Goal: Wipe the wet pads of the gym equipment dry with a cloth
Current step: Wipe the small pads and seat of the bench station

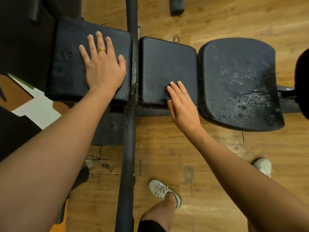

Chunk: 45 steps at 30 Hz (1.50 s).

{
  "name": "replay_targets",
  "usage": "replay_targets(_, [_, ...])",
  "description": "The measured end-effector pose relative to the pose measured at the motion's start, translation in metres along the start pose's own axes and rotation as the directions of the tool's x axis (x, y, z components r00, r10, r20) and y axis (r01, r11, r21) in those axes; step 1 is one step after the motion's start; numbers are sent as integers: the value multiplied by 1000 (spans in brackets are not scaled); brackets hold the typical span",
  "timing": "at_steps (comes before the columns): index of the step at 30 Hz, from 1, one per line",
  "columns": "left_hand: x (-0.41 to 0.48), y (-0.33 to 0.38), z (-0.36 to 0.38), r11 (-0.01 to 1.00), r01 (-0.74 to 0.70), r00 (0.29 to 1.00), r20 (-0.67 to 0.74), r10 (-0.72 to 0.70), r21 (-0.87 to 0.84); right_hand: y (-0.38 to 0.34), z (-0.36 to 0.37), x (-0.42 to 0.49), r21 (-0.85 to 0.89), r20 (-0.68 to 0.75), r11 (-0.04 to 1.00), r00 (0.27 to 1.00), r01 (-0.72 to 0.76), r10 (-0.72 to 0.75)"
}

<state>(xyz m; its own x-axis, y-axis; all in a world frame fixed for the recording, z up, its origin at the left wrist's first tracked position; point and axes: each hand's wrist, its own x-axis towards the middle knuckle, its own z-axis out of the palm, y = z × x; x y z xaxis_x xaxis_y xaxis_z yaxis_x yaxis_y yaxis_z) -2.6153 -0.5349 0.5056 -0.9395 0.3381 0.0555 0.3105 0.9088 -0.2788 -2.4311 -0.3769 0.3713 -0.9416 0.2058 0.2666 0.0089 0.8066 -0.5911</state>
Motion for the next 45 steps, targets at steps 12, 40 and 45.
replay_targets(12, [-18, 7, -27, 956, -141, 987, -113, 115, -257, 78, -114, 5, -103, 89, 959, 963, 264, -255])
replay_targets(40, [-223, 438, -186, 951, 56, 988, -119, -96, -304, 303, -438, 21, -109, 385, 619, 607, 778, -695])
replay_targets(45, [-256, 496, -180, 913, 168, 979, -45, -199, -372, 350, -458, 17, -98, 415, 693, 662, 714, -624])
